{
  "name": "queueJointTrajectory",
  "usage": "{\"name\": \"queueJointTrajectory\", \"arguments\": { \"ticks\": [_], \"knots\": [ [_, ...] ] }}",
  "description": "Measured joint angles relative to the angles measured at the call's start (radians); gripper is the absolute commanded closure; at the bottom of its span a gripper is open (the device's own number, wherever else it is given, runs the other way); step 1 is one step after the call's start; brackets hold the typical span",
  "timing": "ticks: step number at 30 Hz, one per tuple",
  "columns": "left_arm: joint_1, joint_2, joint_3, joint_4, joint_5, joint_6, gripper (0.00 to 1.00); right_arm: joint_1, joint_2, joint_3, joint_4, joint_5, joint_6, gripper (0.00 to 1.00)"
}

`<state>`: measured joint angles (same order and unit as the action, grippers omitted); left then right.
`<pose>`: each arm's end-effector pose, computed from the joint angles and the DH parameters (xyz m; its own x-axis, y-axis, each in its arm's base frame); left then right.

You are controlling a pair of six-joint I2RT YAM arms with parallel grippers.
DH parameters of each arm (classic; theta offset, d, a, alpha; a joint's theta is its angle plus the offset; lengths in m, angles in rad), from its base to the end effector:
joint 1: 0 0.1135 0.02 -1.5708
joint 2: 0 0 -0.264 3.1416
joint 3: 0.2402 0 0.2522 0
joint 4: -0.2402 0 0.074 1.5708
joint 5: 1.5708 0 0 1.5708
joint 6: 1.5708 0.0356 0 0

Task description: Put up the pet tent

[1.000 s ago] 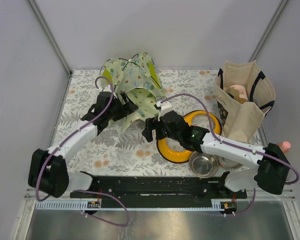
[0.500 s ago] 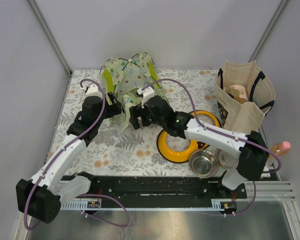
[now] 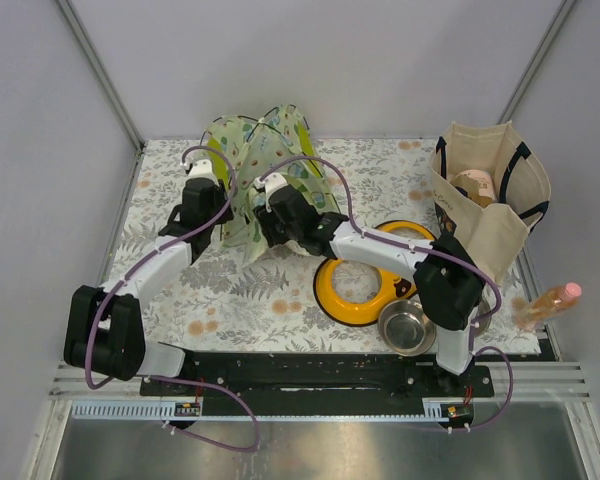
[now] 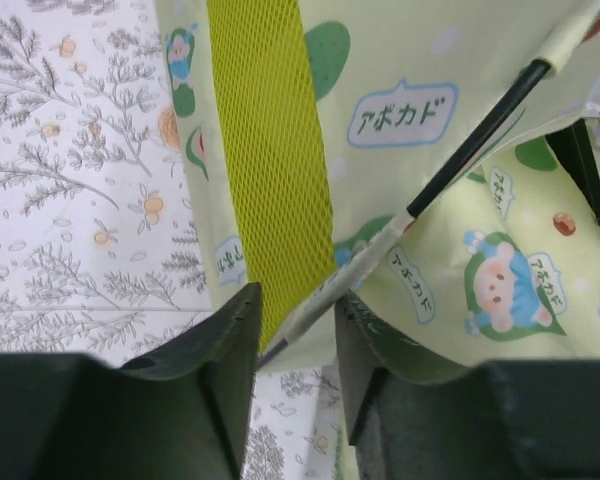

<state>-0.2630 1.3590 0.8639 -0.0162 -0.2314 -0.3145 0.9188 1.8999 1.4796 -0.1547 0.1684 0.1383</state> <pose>0.2950 -0.0710 0.2548 -0.4678 -0.1858 -0.8640 -0.0892 0.9826 -0.1631 0.2748 0.3501 0.2588 -0.4231 -0.3303 -0.8437 -0.6461 0.7628 0.0254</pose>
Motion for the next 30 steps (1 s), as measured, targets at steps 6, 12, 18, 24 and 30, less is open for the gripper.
{"name": "queueJointTrajectory", "arguments": {
  "ticks": [6,12,18,24,30],
  "knots": [
    [0.025,0.016,-0.005,0.111,0.101,0.022,0.82,-0.024,0.001,-0.051,0.059,-0.005,0.019,0.96],
    [0.026,0.026,-0.006,0.14,0.193,0.116,1.0,-0.076,0.029,-0.047,0.092,-0.046,0.06,1.0],
    [0.027,0.039,0.001,0.141,0.233,0.159,1.0,-0.117,0.142,0.089,0.097,-0.107,0.083,1.0],
    [0.03,0.05,0.01,0.139,0.243,0.167,1.0,-0.14,0.267,0.261,0.087,-0.143,0.021,1.0],
    [0.032,0.051,0.012,0.138,0.252,0.167,0.98,-0.191,0.289,0.274,0.09,-0.203,-0.008,0.46]
  ]
}}
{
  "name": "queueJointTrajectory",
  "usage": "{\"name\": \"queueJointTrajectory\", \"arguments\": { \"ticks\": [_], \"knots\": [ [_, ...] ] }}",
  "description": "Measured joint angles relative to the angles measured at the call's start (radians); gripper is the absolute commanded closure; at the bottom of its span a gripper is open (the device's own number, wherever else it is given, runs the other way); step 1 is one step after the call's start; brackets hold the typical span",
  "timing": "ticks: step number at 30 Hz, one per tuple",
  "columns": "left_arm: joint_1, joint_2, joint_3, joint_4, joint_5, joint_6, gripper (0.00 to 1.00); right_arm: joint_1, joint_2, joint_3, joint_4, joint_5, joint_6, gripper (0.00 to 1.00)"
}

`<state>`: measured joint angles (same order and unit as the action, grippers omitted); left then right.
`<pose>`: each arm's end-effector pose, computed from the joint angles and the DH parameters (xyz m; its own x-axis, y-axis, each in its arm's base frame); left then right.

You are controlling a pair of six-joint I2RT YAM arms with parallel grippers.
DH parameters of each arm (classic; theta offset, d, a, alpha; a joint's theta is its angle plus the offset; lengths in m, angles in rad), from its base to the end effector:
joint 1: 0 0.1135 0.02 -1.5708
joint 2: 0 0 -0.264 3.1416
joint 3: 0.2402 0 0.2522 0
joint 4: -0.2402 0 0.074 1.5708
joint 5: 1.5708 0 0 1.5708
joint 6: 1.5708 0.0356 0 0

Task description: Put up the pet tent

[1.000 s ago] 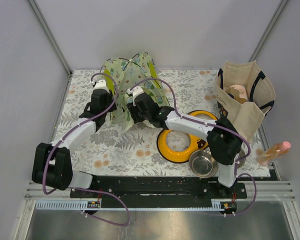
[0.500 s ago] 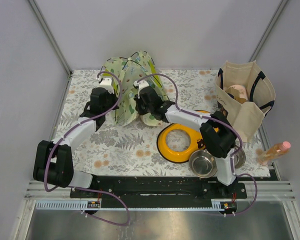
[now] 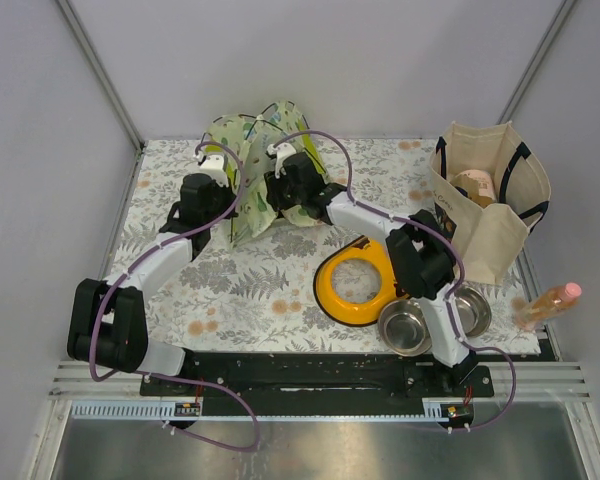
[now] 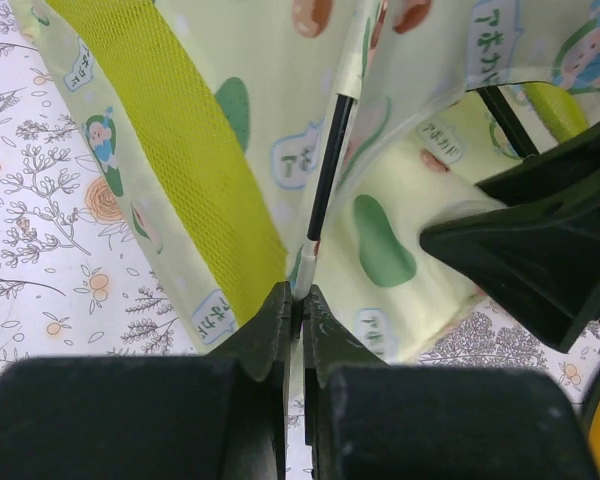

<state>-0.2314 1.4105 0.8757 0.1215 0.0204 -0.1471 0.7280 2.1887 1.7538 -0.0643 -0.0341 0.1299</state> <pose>0.3109 -0.0740 0.2569 -0.4230 -0.0509 -0.9047 0.1875 0.9719 -0.1423 0.3848 0.3446 0.2274 -0.4434 -0.2218 -0.8685 -0.6352 0.7613 0.1299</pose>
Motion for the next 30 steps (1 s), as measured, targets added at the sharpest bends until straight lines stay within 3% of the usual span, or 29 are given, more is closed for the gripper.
{"name": "queueJointTrajectory", "arguments": {
  "ticks": [2,9,12,16,18,21,25,27,30],
  "knots": [
    [0.0,0.0,0.0,-0.001,0.004,-0.002,0.96,-0.011,-0.014,-0.022,0.012,-0.01,0.004,0.35],
    [-0.003,0.0,0.007,-0.023,0.033,-0.042,0.77,-0.013,-0.181,-0.207,0.014,-0.008,0.087,0.15],
    [-0.003,0.0,0.007,-0.03,0.034,-0.072,0.68,-0.013,-0.293,-0.312,0.039,-0.008,0.158,0.12],
    [-0.002,0.001,0.007,-0.058,0.055,-0.095,0.42,-0.012,-0.42,-0.414,0.076,0.011,0.249,0.12],
    [-0.002,0.005,0.007,-0.066,0.08,-0.096,0.4,-0.012,-0.469,-0.454,0.089,0.025,0.287,0.12],
    [-0.002,0.024,0.007,-0.063,0.112,-0.101,0.53,-0.012,-0.555,-0.541,0.112,0.024,0.351,0.15],
    [-0.002,0.053,0.007,-0.043,0.122,-0.114,0.86,-0.011,-0.645,-0.657,0.146,-0.014,0.429,0.16],
    [-0.002,0.058,0.007,-0.043,0.122,-0.113,0.97,-0.006,-0.671,-0.698,0.151,-0.031,0.456,0.16],
    [-0.005,0.051,0.006,-0.034,0.122,-0.097,1.0,0.018,-0.703,-0.761,0.152,-0.036,0.491,0.19]
  ]
}}
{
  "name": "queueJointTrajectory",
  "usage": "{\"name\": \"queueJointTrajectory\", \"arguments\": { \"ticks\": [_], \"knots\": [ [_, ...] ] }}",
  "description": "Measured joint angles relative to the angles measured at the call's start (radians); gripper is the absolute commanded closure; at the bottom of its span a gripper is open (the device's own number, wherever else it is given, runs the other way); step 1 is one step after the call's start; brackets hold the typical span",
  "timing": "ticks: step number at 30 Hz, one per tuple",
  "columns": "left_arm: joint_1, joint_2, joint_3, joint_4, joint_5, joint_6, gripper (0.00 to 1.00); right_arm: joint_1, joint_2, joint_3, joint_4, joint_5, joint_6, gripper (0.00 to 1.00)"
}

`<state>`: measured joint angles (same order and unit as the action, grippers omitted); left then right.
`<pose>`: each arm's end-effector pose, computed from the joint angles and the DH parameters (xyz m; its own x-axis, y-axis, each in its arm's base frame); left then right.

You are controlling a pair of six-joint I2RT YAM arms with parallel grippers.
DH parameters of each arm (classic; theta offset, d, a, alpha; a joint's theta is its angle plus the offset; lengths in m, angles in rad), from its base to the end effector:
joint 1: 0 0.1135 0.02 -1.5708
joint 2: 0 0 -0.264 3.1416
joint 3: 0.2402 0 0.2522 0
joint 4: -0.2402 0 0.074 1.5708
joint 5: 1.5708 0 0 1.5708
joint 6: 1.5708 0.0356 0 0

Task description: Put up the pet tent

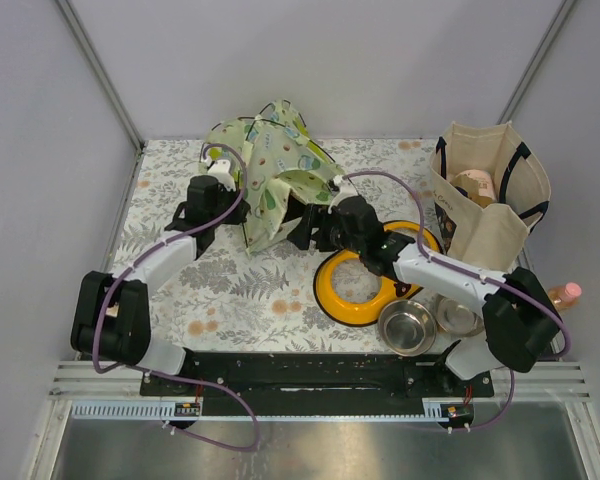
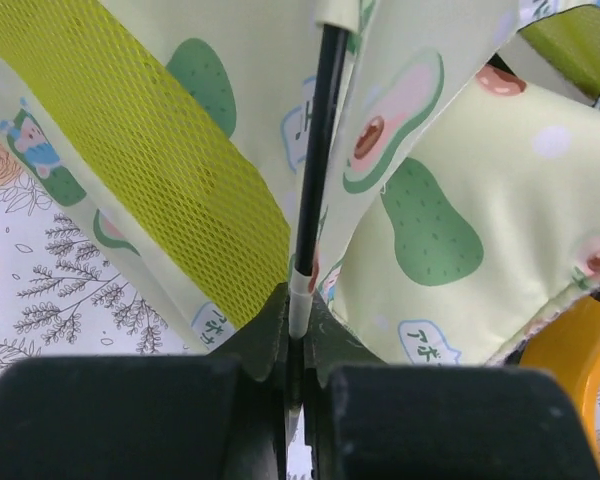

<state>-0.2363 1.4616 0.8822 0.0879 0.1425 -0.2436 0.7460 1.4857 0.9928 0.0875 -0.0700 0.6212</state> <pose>0.3151 -0.0811 0.2405 -0.5305 -0.1178 -0.8394 0.2324 0.9321 -0.2777 0.2498 0.2342 0.2703 -0.6570 0.1833 -0.7312 -0.4204 0.7161 0.5573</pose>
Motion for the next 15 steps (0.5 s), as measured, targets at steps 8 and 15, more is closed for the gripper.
{"name": "queueJointTrajectory", "arguments": {
  "ticks": [8,15],
  "knots": [
    [-0.18,-0.183,-0.021,-0.175,-0.194,-0.083,1.0,0.125,-0.062,-0.148,0.059,0.085,0.1,0.17],
    [-0.344,-0.347,-0.122,-0.367,-0.355,-0.215,1.0,0.134,-0.182,-0.248,0.119,0.167,0.137,0.09]
  ]
}}
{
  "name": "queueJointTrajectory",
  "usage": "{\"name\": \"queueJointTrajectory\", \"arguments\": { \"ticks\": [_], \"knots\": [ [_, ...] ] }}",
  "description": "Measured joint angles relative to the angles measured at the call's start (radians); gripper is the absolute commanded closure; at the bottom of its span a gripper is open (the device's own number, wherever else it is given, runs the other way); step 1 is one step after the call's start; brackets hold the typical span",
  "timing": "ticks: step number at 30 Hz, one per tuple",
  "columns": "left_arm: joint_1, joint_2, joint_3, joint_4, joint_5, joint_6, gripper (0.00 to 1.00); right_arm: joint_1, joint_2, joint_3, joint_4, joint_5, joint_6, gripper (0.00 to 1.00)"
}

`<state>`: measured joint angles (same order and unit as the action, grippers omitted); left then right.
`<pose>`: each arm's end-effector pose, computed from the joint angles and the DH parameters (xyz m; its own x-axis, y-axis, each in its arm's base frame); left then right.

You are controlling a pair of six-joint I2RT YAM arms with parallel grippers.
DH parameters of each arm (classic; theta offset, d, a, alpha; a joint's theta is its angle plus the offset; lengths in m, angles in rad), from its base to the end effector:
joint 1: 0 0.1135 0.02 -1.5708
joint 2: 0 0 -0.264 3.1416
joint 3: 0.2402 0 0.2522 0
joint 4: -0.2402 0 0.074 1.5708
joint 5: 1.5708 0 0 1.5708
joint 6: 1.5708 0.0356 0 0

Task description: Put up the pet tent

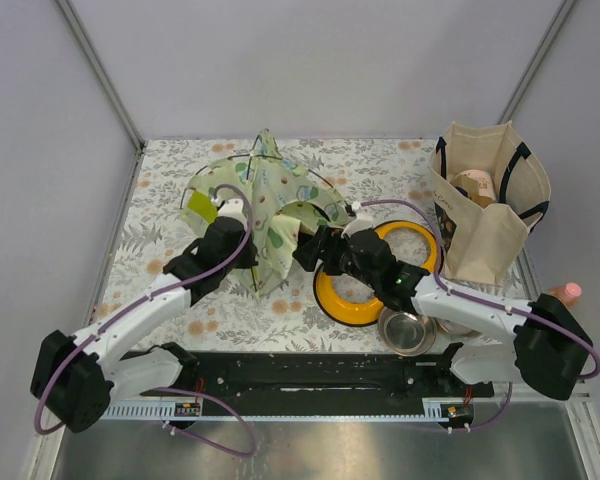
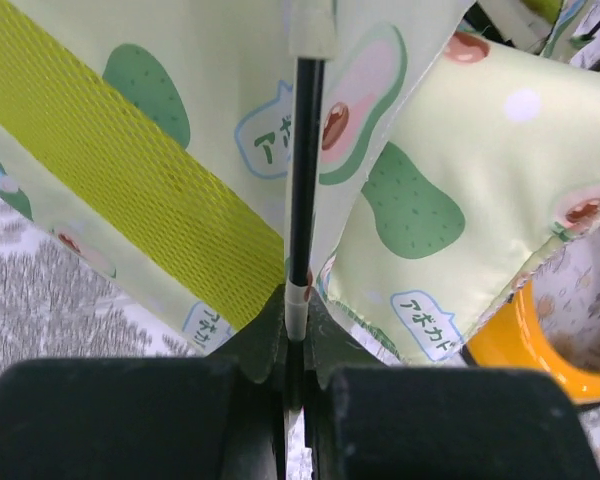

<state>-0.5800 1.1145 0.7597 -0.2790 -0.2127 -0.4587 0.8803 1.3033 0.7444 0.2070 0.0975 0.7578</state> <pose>0.2064 -0.1263 0.2572 -0.6183 -0.1123 -0.7778 0.1334 0.9604 -0.2447 0.1889 0.2232 0.2514 -0.6468 0.2911 -0.7049 -0.3641 0.6942 0.6208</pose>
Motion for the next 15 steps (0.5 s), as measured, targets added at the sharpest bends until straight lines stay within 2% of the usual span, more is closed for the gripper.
{"name": "queueJointTrajectory", "arguments": {
  "ticks": [7,15],
  "knots": [
    [-0.041,-0.193,-0.131,-0.053,-0.04,-0.067,1.0,0.0,-0.131,-0.076,0.017,0.069,0.078,0.1],
    [-0.055,-0.23,-0.179,-0.042,-0.051,-0.089,1.0,0.0,-0.1,-0.036,0.013,0.088,0.226,0.12]
  ]
}}
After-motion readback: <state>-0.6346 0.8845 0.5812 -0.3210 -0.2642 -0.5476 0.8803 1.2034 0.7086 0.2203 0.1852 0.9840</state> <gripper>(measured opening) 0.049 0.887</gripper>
